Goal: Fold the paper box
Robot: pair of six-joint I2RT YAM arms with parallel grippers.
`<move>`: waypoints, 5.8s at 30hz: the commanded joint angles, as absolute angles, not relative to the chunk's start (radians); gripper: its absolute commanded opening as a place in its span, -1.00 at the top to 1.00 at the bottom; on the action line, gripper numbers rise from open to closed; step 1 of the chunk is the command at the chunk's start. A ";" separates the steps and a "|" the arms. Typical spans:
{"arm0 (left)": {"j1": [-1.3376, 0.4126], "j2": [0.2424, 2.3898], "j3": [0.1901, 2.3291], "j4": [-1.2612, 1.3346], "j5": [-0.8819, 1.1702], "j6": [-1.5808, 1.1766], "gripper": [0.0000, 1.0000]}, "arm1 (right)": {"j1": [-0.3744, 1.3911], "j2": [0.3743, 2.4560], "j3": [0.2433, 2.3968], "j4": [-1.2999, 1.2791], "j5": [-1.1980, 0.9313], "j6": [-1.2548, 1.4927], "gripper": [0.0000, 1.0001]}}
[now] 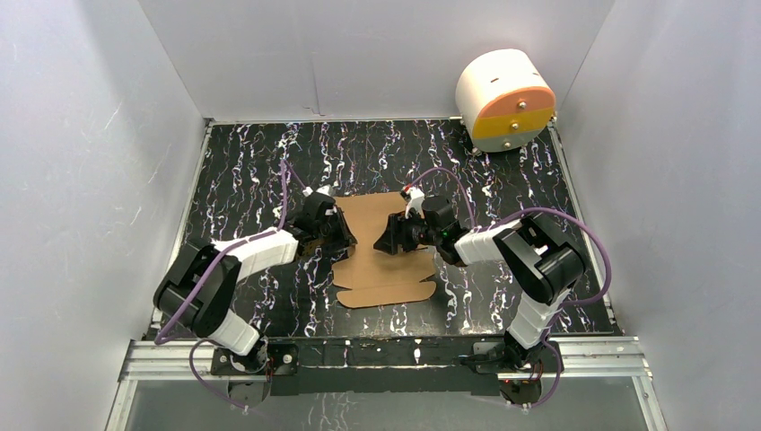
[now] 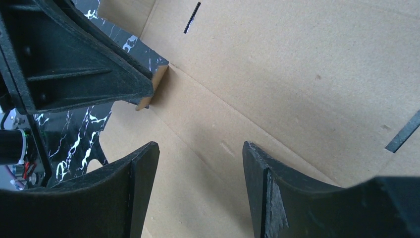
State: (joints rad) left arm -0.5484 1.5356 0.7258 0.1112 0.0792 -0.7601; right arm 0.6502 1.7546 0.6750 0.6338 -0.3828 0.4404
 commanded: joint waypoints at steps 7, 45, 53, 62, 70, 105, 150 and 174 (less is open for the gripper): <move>-0.558 1.379 0.785 0.009 -0.028 -0.721 0.44 | 0.660 1.612 0.735 0.473 -0.330 0.350 -0.49; -0.500 1.911 1.184 -0.006 0.171 -0.581 -0.52 | 0.316 1.954 1.129 0.309 -0.380 0.365 -0.17; -0.501 1.896 1.157 -0.006 0.177 -0.586 -0.52 | 0.341 1.975 1.151 0.302 -0.379 0.357 0.27; -0.500 1.826 1.087 -0.005 0.173 -0.599 -0.52 | 0.478 1.915 1.181 0.137 -0.039 0.249 0.63; -0.502 1.737 0.987 0.038 0.171 -0.622 -0.52 | 0.634 1.925 1.261 -0.025 0.375 0.172 0.65; -0.517 1.540 0.905 0.052 0.191 -0.657 -0.54 | 0.389 1.485 0.888 0.084 -0.241 0.231 -0.24; -0.549 1.723 0.895 0.103 0.215 -0.647 -0.54 | 0.122 1.767 0.765 0.363 -0.645 0.348 0.67; -0.551 1.733 0.885 0.121 0.215 -0.663 -0.53 | 0.545 1.554 0.902 -0.013 0.263 0.084 0.89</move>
